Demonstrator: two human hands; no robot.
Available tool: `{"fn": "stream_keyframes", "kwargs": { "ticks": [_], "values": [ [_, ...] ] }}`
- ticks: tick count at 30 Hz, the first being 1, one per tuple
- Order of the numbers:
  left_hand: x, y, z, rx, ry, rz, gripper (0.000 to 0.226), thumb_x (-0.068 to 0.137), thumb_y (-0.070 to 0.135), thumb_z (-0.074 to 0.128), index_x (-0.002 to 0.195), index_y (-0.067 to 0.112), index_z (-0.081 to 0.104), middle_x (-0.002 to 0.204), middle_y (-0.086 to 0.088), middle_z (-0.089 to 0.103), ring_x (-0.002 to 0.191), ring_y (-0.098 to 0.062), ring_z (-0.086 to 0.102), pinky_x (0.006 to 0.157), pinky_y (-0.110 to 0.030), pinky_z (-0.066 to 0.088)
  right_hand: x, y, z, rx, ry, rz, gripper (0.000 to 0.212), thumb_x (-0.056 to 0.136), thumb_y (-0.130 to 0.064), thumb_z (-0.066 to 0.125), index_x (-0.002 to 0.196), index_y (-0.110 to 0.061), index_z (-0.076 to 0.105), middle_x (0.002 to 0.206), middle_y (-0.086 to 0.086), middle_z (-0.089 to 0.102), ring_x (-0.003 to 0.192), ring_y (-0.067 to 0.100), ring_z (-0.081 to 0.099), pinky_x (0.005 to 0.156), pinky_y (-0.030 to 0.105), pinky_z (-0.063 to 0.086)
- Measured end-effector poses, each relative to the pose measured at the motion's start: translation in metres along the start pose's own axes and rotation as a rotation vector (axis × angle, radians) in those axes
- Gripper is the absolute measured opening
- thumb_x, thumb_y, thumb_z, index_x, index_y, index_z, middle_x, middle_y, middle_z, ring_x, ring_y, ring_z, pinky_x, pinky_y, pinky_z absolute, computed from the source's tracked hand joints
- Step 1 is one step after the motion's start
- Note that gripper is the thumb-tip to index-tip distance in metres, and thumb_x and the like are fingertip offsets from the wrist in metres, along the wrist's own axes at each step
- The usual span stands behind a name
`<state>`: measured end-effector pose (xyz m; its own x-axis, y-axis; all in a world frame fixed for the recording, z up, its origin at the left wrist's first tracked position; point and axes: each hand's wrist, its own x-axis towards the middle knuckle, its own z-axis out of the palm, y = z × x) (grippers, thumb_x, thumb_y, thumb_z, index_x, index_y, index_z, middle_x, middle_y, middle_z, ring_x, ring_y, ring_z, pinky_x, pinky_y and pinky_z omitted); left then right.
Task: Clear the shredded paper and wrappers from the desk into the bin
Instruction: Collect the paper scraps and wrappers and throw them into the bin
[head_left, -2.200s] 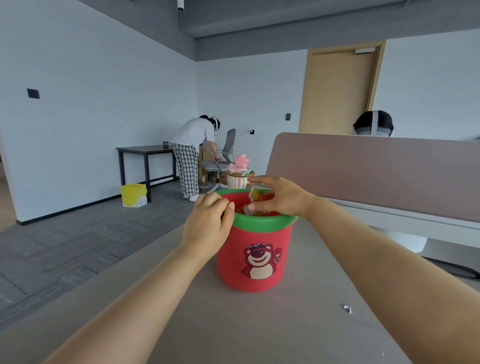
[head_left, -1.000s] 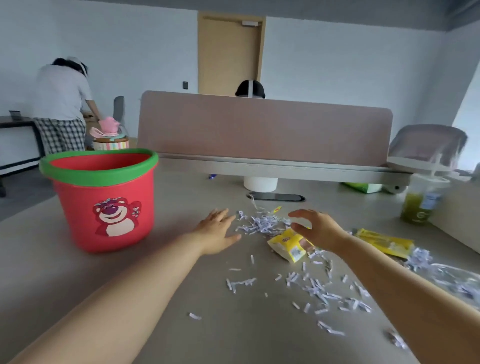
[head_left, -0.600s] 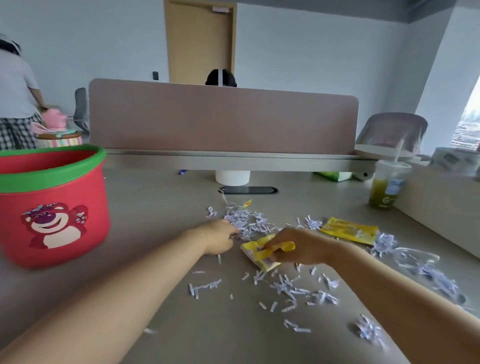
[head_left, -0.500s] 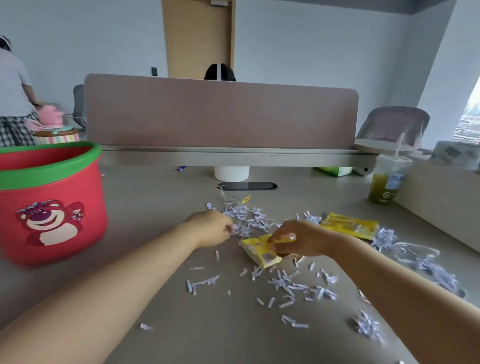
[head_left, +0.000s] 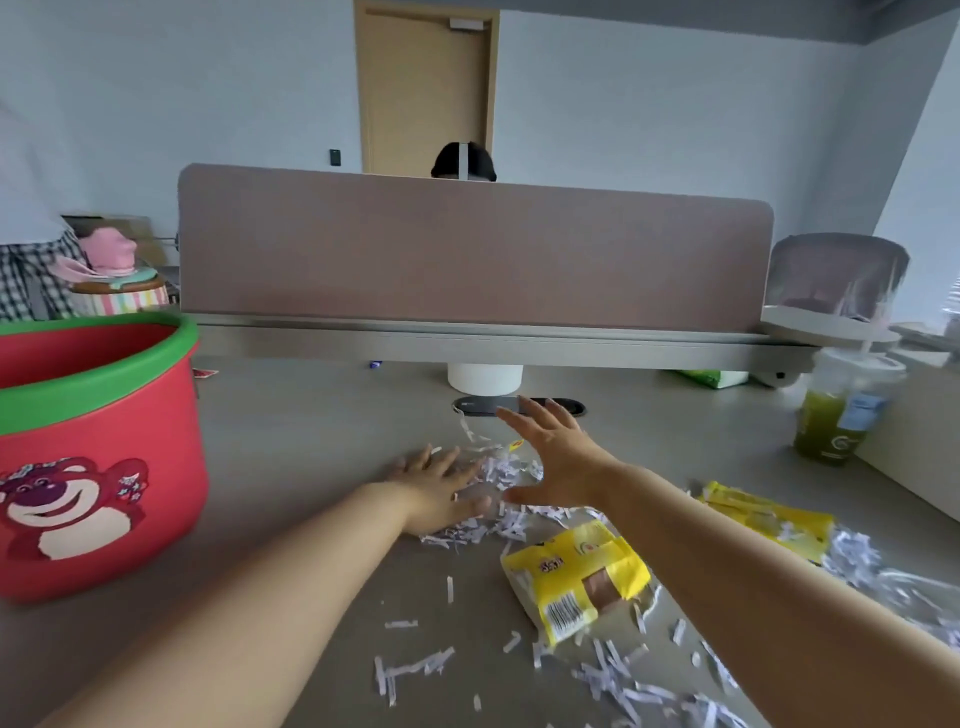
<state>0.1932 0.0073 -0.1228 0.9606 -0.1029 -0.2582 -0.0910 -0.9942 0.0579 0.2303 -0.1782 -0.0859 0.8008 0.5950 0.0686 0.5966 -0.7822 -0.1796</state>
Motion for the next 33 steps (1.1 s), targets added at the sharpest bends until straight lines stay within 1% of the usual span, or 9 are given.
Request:
{"fn": "stream_keyframes", "kwargs": {
  "ticks": [6,12,15,18,20,23,26,30,33],
  "values": [
    [-0.027,-0.039,0.006,-0.071,0.119,0.046,0.058,0.096,0.046,0.026,0.147,0.023,0.010,0.159,-0.001,-0.002,0.146,-0.017,0.002,0.119,-0.032,0.007,0.045,-0.008,0.025,-0.113,-0.244,-0.039,0.065,0.090,-0.048,0.042,0.143,-0.041,0.005,0.157,-0.007,-0.009,0.145,0.024,-0.010,0.117,0.054,0.001],
    [-0.041,-0.047,0.009,-0.299,0.322,0.068,0.035,0.097,0.026,0.037,0.129,0.015,0.049,0.138,-0.002,0.046,0.118,-0.018,0.052,0.095,-0.021,0.036,0.030,-0.007,0.034,0.016,-0.363,-0.063,0.049,0.097,-0.035,0.027,0.144,-0.025,0.016,0.158,0.002,0.000,0.145,0.023,-0.007,0.119,0.047,-0.004],
    [-0.047,-0.038,0.012,-0.540,0.221,0.119,0.047,0.095,0.041,0.036,0.140,0.026,0.033,0.149,0.000,0.033,0.132,-0.014,0.038,0.105,-0.020,0.027,0.001,-0.003,0.030,0.053,-0.381,-0.071,0.061,0.091,-0.052,0.036,0.144,-0.032,0.014,0.158,-0.004,-0.001,0.145,0.018,-0.007,0.120,0.043,-0.003],
    [-0.057,-0.029,0.023,-0.190,0.097,0.126,0.073,0.084,0.066,0.032,0.145,0.033,0.012,0.157,0.006,0.007,0.145,-0.016,0.008,0.119,-0.037,0.012,-0.027,-0.006,0.036,-0.001,-0.239,-0.057,0.077,0.076,-0.069,0.046,0.141,-0.041,0.018,0.157,-0.010,0.009,0.144,0.018,0.004,0.119,0.044,0.009],
    [-0.062,-0.022,0.028,-0.059,0.189,0.116,0.066,0.086,0.062,0.035,0.143,0.030,0.020,0.152,0.001,0.017,0.141,-0.020,0.011,0.117,-0.038,0.016,-0.035,-0.011,0.042,0.012,-0.046,-0.068,0.064,0.076,-0.065,0.050,0.133,-0.040,0.037,0.148,-0.008,0.032,0.135,0.021,0.025,0.112,0.039,0.023],
    [-0.066,-0.017,0.032,-0.124,0.377,0.113,0.043,0.088,0.054,0.041,0.120,0.026,0.043,0.125,-0.002,0.038,0.121,-0.020,0.035,0.104,-0.034,0.032,-0.034,-0.020,0.044,0.054,0.171,-0.114,0.036,0.081,-0.052,0.055,0.105,-0.026,0.060,0.116,-0.002,0.057,0.108,0.023,0.050,0.089,0.031,0.042],
    [-0.072,-0.015,0.031,-0.182,0.418,0.107,0.026,0.090,0.047,0.043,0.091,0.021,0.047,0.105,-0.002,0.050,0.096,-0.025,0.052,0.080,-0.032,0.041,-0.029,-0.030,0.044,0.073,0.147,-0.132,0.027,0.085,-0.043,0.054,0.092,-0.018,0.060,0.100,0.005,0.061,0.084,0.022,0.054,0.076,0.031,0.044],
    [-0.075,-0.013,0.029,-0.131,0.430,0.127,0.043,0.095,0.042,0.036,0.081,0.008,0.058,0.092,-0.015,0.064,0.088,-0.033,0.058,0.073,-0.036,0.043,-0.022,-0.039,0.038,0.093,0.033,-0.082,0.018,0.086,-0.039,0.055,0.082,-0.021,0.055,0.088,0.009,0.061,0.074,0.020,0.048,0.067,0.030,0.041],
    [-0.081,-0.014,0.022,-0.218,0.448,0.092,0.047,0.095,0.041,0.036,0.064,0.009,0.052,0.078,-0.021,0.063,0.077,-0.035,0.058,0.064,-0.034,0.039,-0.016,-0.050,0.018,0.189,-0.049,-0.095,0.017,0.086,-0.034,0.058,0.073,-0.026,0.050,0.076,0.002,0.054,0.070,0.019,0.048,0.065,0.025,0.039]
  ]
}}
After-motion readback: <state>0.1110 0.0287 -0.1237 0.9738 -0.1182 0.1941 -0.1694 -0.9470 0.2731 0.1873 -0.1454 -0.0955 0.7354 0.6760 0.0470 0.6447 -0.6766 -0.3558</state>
